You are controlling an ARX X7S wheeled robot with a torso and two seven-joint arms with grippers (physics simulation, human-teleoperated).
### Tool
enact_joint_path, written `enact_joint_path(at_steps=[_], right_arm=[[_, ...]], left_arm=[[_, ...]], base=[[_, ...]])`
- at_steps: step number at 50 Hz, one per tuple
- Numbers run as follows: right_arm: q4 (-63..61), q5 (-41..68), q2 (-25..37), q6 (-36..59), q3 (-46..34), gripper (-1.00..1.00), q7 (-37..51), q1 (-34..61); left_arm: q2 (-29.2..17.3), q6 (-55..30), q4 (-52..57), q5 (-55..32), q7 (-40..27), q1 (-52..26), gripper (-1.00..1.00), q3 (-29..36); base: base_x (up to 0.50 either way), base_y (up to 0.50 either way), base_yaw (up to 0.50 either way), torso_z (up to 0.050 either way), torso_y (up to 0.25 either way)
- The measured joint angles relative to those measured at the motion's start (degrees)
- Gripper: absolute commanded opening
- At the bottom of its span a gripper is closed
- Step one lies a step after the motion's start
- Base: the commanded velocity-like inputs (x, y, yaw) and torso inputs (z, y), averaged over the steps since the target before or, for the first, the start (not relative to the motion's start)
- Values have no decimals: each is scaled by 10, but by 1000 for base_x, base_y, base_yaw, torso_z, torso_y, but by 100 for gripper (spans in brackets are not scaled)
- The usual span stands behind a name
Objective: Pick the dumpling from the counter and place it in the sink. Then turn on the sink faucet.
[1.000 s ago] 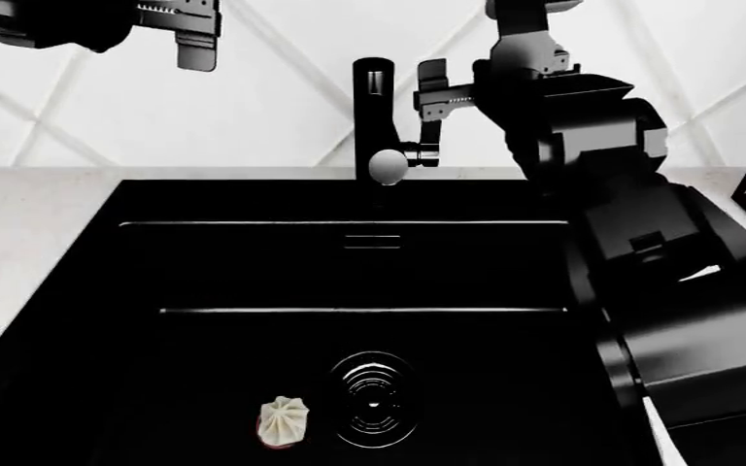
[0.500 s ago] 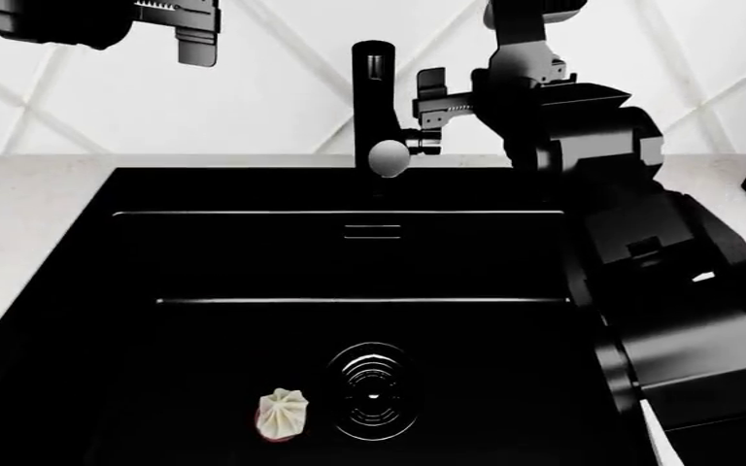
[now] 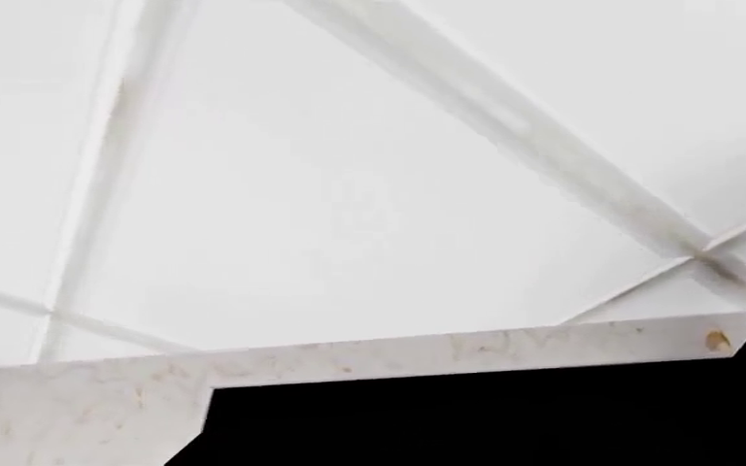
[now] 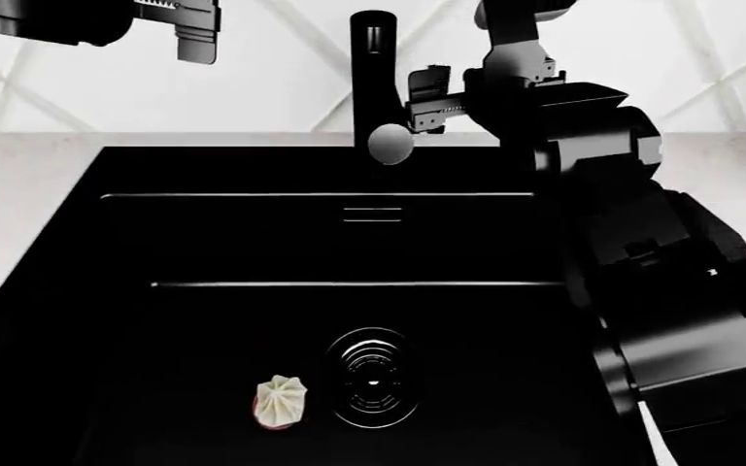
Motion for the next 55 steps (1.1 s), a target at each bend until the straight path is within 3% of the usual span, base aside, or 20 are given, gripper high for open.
enact_joint_path(at_steps=[17,35,43,55], right_arm=[[0,-13,0,-4,12,100,-1,1],[0,-55,-2,-48,82,100,12,-2],[0,-104,-3,-49,147,100,73,-3],[-12,-90,-11,-10,263,100,123,-5]], left_arm=[[-3,12,10,12,5,4,100,-1],[-12,18,25,13,-3,12,100,-5],[-13,18,24,14,-3,11,100,-6],[-10,17,9,18,5,7,100,-7]], base=[[0,0,0,0,-58],[0,0,0,0,0],[0,0,0,0,0],[0,-2,-5,0,0]])
